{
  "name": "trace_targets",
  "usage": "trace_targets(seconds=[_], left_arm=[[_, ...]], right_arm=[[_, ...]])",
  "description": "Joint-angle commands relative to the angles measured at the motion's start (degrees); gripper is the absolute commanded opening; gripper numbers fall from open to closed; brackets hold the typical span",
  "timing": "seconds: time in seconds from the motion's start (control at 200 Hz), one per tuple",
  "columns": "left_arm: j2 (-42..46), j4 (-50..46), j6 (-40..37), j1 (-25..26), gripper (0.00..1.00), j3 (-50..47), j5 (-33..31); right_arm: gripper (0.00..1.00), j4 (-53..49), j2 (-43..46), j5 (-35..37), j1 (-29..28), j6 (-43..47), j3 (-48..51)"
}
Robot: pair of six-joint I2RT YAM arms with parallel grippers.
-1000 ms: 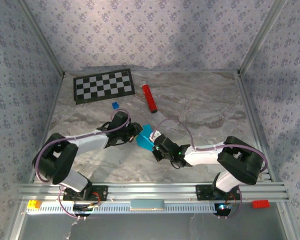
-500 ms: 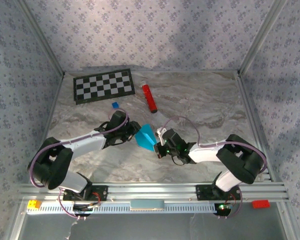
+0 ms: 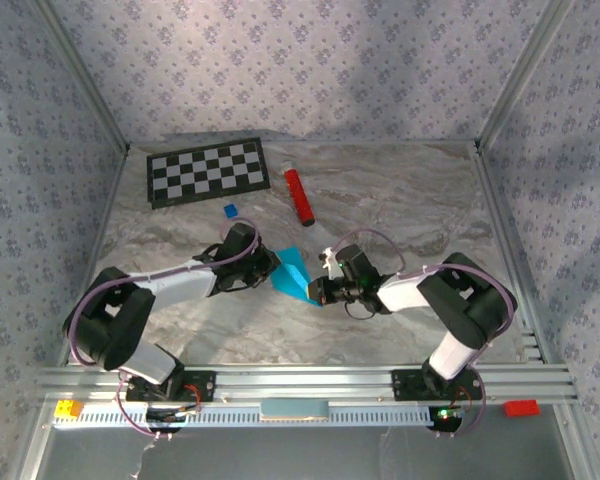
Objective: Fold a paper plane with a square sheet of paper (pick it up from the middle)
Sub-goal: Fourth fold the wing at the center of the table.
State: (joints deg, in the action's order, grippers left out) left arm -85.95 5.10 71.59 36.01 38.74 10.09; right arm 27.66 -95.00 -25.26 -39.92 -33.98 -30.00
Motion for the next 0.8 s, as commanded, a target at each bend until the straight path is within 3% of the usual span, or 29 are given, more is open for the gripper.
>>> trace_targets(seconds=[0.0, 0.305, 0.8], left_arm=[[-1.08, 1.38, -0.06, 0.22, 0.12, 0.45, 1.25], [-5.17, 3.45, 0.03, 0.90, 0.08, 0.87, 3.42], [-8.71, 3.14, 1.00, 1.50, 0.01, -1.16, 1.42]], right_arm=[[0.00, -0.29, -1.67, -5.08, 1.54, -4.08, -0.67], [0.00, 3.84, -4.70, -10.72, 3.18, -10.18, -1.32], [0.00, 5.52, -5.81, -11.81, 4.16, -12.87, -0.71]])
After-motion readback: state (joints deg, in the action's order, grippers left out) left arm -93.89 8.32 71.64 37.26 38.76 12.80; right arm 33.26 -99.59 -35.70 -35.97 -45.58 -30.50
